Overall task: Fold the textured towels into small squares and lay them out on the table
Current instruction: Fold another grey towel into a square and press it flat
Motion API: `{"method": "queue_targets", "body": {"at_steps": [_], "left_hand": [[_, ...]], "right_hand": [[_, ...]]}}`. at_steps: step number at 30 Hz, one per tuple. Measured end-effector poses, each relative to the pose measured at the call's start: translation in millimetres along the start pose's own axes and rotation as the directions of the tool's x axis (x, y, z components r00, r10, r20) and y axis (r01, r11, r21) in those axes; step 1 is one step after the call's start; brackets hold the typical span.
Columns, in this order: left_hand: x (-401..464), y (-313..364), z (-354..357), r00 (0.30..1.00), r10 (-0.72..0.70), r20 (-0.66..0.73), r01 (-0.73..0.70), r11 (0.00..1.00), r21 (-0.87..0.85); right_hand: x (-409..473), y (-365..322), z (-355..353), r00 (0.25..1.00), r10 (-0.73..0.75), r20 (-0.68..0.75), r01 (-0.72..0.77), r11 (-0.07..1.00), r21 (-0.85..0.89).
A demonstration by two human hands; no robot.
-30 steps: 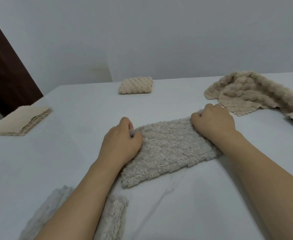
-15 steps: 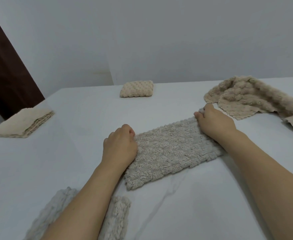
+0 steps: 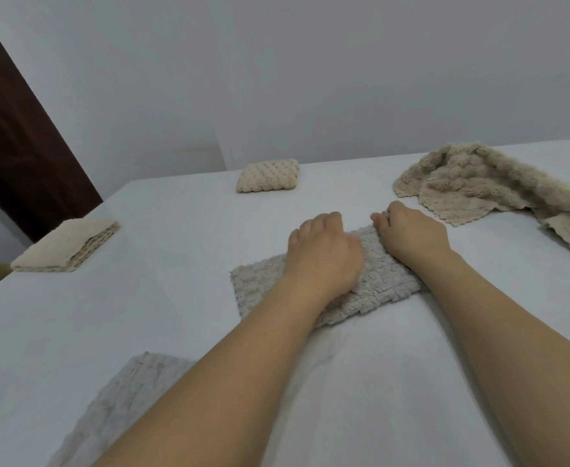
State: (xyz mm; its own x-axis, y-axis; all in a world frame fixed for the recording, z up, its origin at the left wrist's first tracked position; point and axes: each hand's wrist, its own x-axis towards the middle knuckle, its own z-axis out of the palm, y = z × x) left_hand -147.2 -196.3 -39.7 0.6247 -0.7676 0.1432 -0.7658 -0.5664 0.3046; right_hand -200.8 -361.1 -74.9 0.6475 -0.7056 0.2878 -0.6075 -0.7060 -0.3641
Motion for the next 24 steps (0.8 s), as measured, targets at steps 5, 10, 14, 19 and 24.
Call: {"method": "queue_targets", "body": {"at_steps": [5, 10, 14, 19, 24], "left_hand": [[-20.3, -24.1, 25.3, 0.975, 0.027, 0.223, -0.053, 0.992, 0.112], [-56.3, -60.7, 10.0, 0.973, -0.061, 0.223, 0.016, 0.98, 0.198], [-61.4, -60.9, 10.0, 0.974, -0.105, 0.2, 0.062, 0.976, 0.209], [-61.9, -58.8, 10.9, 0.977, -0.119, 0.177, 0.078, 0.972, 0.221], [-60.6, -57.4, 11.3, 0.975, -0.129, 0.18, 0.087, 0.972, 0.22]], "right_hand": [[-0.5, 0.4, -0.4, 1.0, 0.008, 0.017, -0.008, 1.0, -0.018], [-0.8, -2.3, -2.2, 1.0, 0.016, 0.018, -0.016, 1.0, -0.003], [-3.4, -8.6, -8.2, 0.998, 0.03, 0.056, -0.029, 0.999, -0.017], [-14.7, -11.5, -14.2, 0.99, 0.135, 0.033, -0.134, 0.99, -0.042], [-41.3, 6.8, -30.3, 0.996, 0.087, 0.013, -0.087, 0.996, -0.009]]}}
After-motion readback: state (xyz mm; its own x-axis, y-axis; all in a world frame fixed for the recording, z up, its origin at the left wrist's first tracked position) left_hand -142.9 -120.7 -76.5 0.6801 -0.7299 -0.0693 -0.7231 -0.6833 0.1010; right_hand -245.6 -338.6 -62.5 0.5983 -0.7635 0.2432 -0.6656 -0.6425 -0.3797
